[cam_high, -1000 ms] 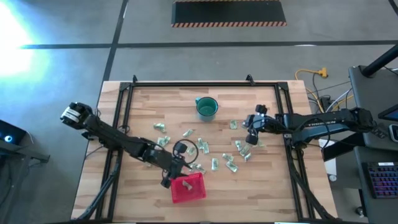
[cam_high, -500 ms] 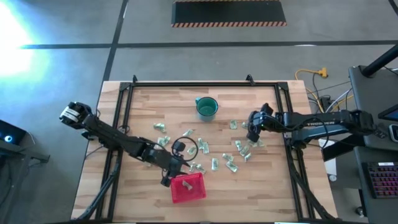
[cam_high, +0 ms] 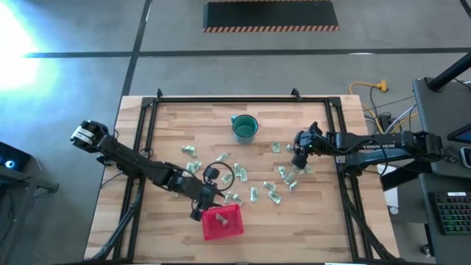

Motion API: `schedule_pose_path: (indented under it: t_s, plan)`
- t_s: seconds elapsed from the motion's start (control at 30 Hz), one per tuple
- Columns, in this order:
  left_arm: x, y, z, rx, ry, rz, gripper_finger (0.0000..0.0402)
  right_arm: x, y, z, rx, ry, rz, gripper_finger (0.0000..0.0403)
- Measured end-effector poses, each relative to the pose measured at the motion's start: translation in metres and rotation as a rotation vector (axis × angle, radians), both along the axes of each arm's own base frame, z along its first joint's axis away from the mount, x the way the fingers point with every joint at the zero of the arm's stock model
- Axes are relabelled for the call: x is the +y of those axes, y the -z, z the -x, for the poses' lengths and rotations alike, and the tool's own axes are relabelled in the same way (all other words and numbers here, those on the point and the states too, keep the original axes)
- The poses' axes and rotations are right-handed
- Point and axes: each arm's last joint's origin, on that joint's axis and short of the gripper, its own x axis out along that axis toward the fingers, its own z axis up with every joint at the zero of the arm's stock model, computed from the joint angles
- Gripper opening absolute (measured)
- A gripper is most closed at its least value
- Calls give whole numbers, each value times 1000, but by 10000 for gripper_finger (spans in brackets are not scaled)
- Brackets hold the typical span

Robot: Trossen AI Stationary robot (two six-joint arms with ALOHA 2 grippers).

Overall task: Pick and place items into bin
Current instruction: Put the green stevia packet into the red bin

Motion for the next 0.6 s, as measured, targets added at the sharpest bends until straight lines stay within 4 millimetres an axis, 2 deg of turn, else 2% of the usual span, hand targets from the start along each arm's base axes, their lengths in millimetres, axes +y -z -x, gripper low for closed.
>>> schedule_pose_path:
  t_s: [0.13, 0.27, 0.6]
  plan:
    - [0, 0, 0, 0, 0, 0, 130, 0, 6, -1, -11, 21, -11, 148]
    - [0, 0, 0, -2, 0, 1, 130, -7, 16, -2, 51, 58, -26, 148]
    - [0, 0, 0, -3, 1, 1, 130, -23, 35, -19, 172, 80, -85, 148]
